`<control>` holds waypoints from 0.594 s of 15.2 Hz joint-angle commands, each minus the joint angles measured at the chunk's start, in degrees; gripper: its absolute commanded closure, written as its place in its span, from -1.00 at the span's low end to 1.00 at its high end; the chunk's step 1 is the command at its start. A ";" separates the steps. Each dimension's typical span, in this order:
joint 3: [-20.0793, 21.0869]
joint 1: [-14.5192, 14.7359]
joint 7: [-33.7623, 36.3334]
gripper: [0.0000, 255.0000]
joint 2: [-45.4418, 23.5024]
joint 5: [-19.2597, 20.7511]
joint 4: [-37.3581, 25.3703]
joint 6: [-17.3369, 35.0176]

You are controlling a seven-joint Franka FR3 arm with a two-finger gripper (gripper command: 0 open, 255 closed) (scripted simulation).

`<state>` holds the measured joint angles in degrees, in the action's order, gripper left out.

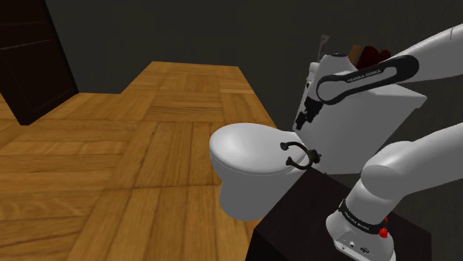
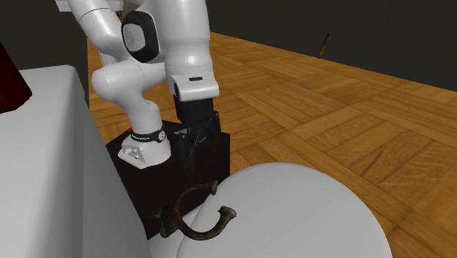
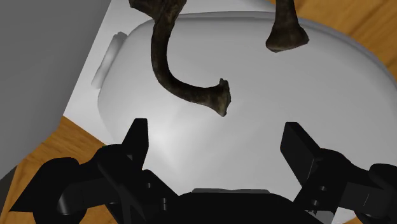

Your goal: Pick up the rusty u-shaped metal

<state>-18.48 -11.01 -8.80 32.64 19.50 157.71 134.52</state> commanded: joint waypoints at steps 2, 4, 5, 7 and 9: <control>-3.16 -0.89 -1.68 -1.00 -5.83 1.05 0.79 6.56; -5.41 -1.12 -3.18 -1.00 -10.33 1.16 0.67 10.83; -6.56 -1.11 -4.06 -1.00 -12.72 0.97 0.49 12.98; -8.94 -0.76 -6.22 -1.00 -17.71 -0.12 -0.10 17.23; -11.39 0.09 -9.29 -1.00 -23.00 -2.64 -0.95 21.41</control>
<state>-28.31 -11.14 -16.13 12.43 17.99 157.11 153.46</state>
